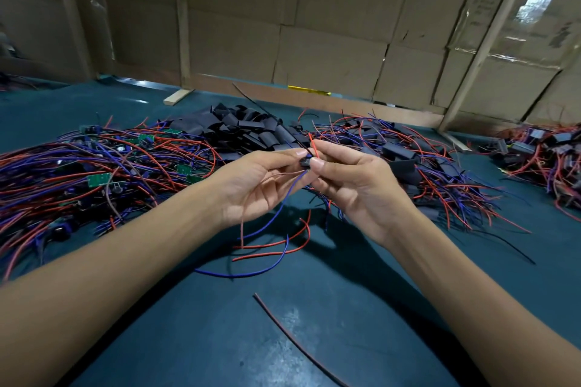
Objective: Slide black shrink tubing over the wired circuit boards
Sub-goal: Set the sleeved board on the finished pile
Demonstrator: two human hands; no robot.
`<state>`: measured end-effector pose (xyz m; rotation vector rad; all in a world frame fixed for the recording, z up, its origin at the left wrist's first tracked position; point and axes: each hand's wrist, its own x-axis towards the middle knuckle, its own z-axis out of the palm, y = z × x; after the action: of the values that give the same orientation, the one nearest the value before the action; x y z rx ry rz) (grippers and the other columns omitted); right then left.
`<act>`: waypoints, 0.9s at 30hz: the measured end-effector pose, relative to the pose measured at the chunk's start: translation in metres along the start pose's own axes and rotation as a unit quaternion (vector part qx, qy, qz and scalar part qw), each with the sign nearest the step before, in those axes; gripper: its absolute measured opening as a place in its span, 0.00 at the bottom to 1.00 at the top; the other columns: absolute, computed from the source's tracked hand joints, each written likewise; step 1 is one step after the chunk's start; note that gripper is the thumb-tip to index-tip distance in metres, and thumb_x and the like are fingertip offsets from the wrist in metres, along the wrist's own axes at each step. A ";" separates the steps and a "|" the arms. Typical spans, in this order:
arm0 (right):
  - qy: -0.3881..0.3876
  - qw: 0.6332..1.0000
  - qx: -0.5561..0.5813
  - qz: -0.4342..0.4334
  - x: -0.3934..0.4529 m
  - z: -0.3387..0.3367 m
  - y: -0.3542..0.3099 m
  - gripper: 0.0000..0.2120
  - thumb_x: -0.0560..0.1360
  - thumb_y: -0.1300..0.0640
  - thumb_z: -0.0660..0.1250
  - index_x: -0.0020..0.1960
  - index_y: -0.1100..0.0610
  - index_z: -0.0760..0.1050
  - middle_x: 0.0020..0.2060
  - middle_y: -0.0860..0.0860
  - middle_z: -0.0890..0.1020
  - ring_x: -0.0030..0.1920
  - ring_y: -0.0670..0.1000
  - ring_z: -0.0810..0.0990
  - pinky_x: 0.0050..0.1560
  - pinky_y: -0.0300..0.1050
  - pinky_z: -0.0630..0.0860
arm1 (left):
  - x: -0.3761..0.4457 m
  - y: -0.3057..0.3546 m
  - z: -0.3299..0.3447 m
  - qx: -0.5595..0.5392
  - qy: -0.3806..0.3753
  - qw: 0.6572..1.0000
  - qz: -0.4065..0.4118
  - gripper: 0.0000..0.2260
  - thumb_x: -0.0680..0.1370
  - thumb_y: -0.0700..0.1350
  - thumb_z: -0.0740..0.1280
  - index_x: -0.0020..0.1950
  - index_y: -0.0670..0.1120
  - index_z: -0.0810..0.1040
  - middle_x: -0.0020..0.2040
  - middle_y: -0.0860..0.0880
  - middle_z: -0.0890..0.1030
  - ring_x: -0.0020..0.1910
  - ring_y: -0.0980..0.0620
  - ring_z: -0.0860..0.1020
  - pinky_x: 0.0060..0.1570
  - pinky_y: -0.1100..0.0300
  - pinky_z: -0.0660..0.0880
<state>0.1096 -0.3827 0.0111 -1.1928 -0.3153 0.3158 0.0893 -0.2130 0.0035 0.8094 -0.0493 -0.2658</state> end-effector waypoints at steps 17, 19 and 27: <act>0.013 0.994 -0.054 0.089 -0.001 -0.010 -0.012 0.10 0.65 0.57 0.77 0.46 0.55 0.85 0.40 0.51 0.84 0.34 0.47 0.79 0.45 0.43 0.81 | -0.004 -0.013 0.003 0.128 -0.006 0.988 0.080 0.12 0.69 0.30 0.72 0.52 0.34 0.77 0.46 0.36 0.83 0.47 0.36 0.85 0.47 0.53 0.83; 0.016 0.995 -0.063 0.073 -0.001 -0.011 -0.013 0.08 0.63 0.55 0.78 0.42 0.53 0.86 0.40 0.51 0.84 0.34 0.47 0.79 0.43 0.42 0.78 | -0.004 -0.014 0.003 0.121 -0.009 0.989 0.086 0.13 0.69 0.30 0.72 0.51 0.35 0.77 0.45 0.36 0.83 0.47 0.36 0.85 0.48 0.52 0.83; -0.030 0.984 -0.173 0.030 -0.002 -0.010 -0.010 0.04 0.70 0.59 0.76 0.44 0.58 0.87 0.35 0.56 0.82 0.30 0.48 0.76 0.30 0.37 0.74 | -0.006 -0.018 0.004 0.239 0.015 0.964 0.115 0.10 0.71 0.28 0.73 0.50 0.34 0.77 0.44 0.36 0.83 0.44 0.38 0.85 0.48 0.52 0.83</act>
<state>0.1131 -0.3956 0.0171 -1.5388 -0.3975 0.3590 0.0791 -0.2257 -0.0065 1.2770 -0.1837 -0.0167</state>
